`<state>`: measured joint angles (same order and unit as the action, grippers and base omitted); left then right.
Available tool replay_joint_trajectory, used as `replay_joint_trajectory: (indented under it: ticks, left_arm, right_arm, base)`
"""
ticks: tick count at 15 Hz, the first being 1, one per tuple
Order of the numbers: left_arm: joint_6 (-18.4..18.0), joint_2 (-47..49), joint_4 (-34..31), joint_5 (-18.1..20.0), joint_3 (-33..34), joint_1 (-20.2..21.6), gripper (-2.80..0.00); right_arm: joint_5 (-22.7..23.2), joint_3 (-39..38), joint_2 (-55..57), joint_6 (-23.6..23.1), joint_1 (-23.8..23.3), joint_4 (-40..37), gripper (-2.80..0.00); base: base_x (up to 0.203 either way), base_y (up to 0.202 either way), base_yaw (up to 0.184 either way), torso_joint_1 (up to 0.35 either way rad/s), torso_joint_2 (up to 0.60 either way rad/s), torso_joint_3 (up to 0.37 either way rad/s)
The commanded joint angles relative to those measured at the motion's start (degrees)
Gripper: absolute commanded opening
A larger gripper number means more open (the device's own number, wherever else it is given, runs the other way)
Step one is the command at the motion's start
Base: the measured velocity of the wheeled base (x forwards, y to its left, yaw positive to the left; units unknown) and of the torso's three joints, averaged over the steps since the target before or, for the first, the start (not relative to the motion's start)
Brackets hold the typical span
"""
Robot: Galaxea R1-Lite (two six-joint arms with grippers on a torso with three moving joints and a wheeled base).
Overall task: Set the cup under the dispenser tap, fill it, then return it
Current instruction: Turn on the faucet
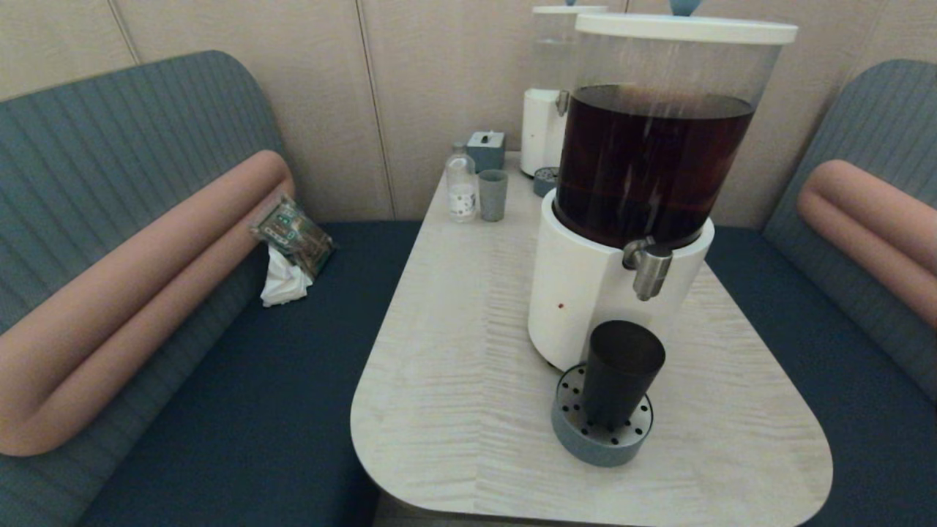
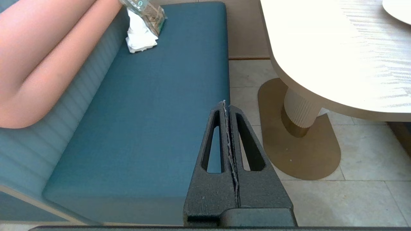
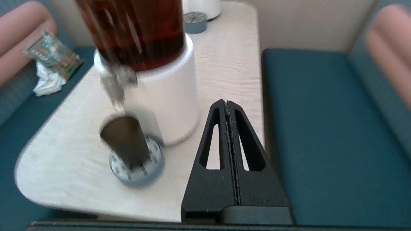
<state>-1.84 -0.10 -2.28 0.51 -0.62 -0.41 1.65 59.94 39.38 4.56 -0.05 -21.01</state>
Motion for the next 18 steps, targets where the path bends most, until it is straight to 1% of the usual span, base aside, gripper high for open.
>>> replay_joint_trajectory:
  ticks: [1, 3, 5, 6, 7, 8, 9, 12, 14, 16, 18]
  left_arm:
    - [0.0, 0.1, -0.01, 0.02, 0.01, -0.02, -2.8]
    - [0.0, 0.1, -0.01, 0.02, 0.01, -0.02, -2.8]
    - [0.0, 0.1, -0.01, 0.02, 0.01, -0.02, -2.8]
    - [0.0, 0.1, -0.01, 0.02, 0.01, -0.02, -2.8]
    - [0.0, 0.1, -0.01, 0.02, 0.01, -0.01, -2.8]
    - [0.0, 0.1, -0.01, 0.02, 0.01, 0.06, -2.8]
    - [0.0, 0.1, -0.01, 0.02, 0.01, -0.02, -2.8]
    - [0.0, 0.1, -0.01, 0.02, 0.01, -0.02, -2.8]
    - [0.0, 0.1, -0.01, 0.02, 0.01, 0.05, -2.8]
    - [0.0, 0.1, -0.01, 0.02, 0.01, -0.02, -2.8]
    - [0.0, 0.1, -0.01, 0.02, 0.01, -0.02, -2.8]
  right_arm:
    - [0.51, 10.27, 18.97, 0.52, 0.32, -1.43, -2.8]
    - [1.44, 16.61, 29.54, 2.57, 1.76, -3.24, -2.8]
    - [2.92, 19.71, 37.45, 4.94, 3.89, -4.59, -2.8]
    - [5.45, 20.52, 39.99, 6.36, 4.57, -5.35, -2.8]
    - [10.36, 20.99, 41.06, 7.81, 4.93, -6.2, -2.8]
    - [14.33, 20.94, 41.65, 8.9, 5.03, -6.57, -2.8]
    - [15.68, 20.64, 42.4, 9.37, 5.05, -6.51, -2.8]
    - [16.28, 21.35, 43.55, 9.49, 5.15, -6.32, -2.8]
    - [18.26, 21.44, 44.24, 9.5, 5.2, -5.91, -2.8]
    - [19.8, 20.79, 44.71, 9.4, 5.77, -3.84, -2.8]
    - [19.89, 20.64, 45.95, 9.17, 7.0, -1.83, -2.8]
  base:
    - [0.0, 0.0, 0.0, 0.0, 0.0, 0.0]
    - [0.0, 0.0, 0.0, 0.0, 0.0, 0.0]
    - [0.0, 0.0, 0.0, 0.0, 0.0, 0.0]
    - [0.0, 0.0, 0.0, 0.0, 0.0, 0.0]
    - [0.0, 0.0, 0.0, 0.0, 0.0, 0.0]
    - [0.0, 0.0, 0.0, 0.0, 0.0, 0.0]
    - [0.0, 0.0, 0.0, 0.0, 0.0, 0.0]
    - [0.0, 0.0, 0.0, 0.0, 0.0, 0.0]
    - [0.0, 0.0, 0.0, 0.0, 0.0, 0.0]
    - [0.0, 0.0, 0.0, 0.0, 0.0, 0.0]
    - [0.0, 0.0, 0.0, 0.0, 0.0, 0.0]
